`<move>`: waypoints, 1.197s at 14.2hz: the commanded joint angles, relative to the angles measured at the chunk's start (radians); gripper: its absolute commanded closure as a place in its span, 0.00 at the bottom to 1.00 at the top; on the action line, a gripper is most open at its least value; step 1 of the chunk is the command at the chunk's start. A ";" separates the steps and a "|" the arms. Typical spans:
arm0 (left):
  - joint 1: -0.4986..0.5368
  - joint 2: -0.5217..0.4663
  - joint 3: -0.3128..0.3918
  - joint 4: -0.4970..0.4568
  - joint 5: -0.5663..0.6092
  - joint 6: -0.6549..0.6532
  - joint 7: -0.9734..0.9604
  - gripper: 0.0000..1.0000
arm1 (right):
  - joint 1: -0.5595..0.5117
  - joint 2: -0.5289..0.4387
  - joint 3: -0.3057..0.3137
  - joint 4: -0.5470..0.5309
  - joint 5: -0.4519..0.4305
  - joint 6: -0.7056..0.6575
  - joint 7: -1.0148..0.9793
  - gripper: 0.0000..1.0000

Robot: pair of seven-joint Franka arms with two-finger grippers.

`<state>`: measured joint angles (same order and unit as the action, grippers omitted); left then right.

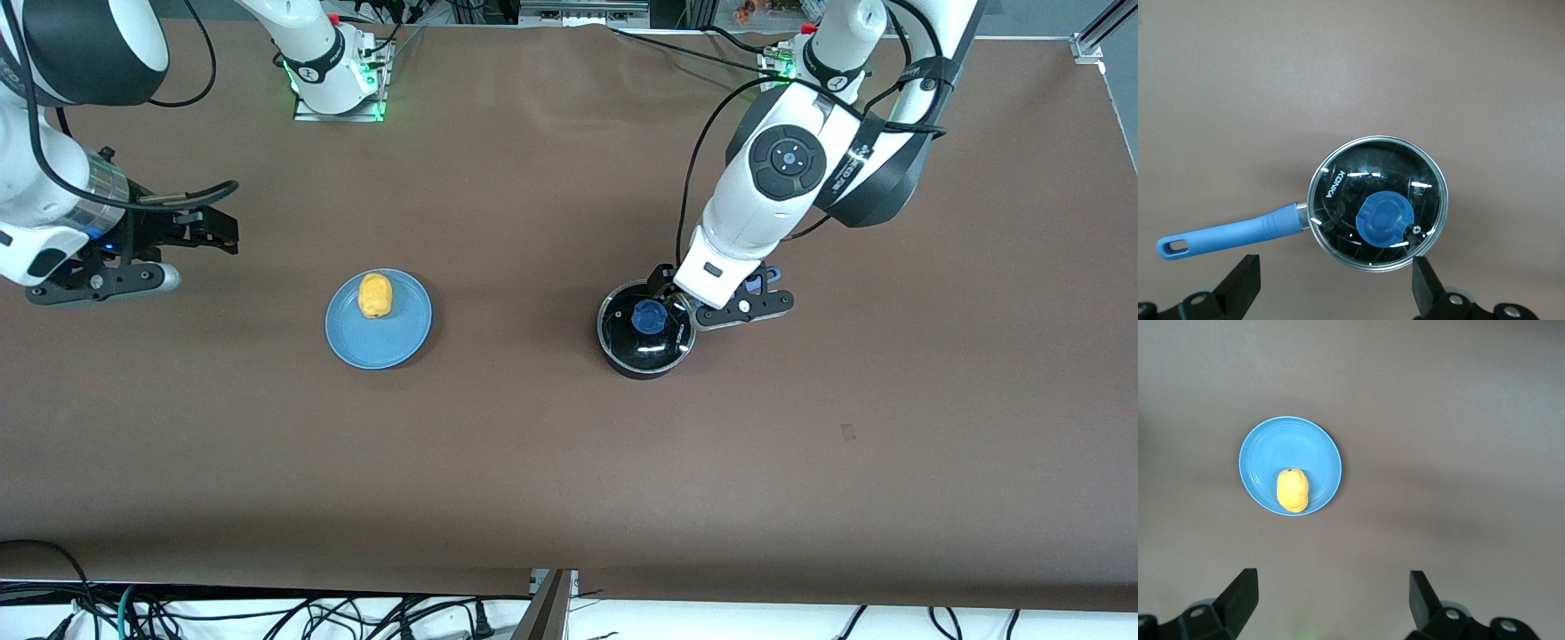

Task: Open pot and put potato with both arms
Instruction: 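Move the left gripper over the glass lid of the saucepan, then lower the left gripper onto the blue knob while the right gripper nears the plate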

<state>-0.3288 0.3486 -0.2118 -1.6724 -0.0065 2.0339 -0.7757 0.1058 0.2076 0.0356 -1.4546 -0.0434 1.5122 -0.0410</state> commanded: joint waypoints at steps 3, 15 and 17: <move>-0.049 -0.013 0.005 -0.133 0.039 0.176 -0.102 0.00 | 0.008 0.026 0.001 0.019 -0.004 -0.004 0.007 0.00; -0.093 0.095 0.005 -0.116 0.140 0.259 -0.349 0.00 | 0.035 0.038 0.001 0.019 0.000 0.013 0.007 0.00; -0.093 0.116 0.005 -0.092 0.140 0.261 -0.369 0.00 | 0.044 0.041 0.001 0.019 -0.001 0.014 0.007 0.00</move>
<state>-0.4088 0.4355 -0.2125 -1.8000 0.1136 2.2877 -1.1016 0.1402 0.2393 0.0362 -1.4546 -0.0433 1.5261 -0.0410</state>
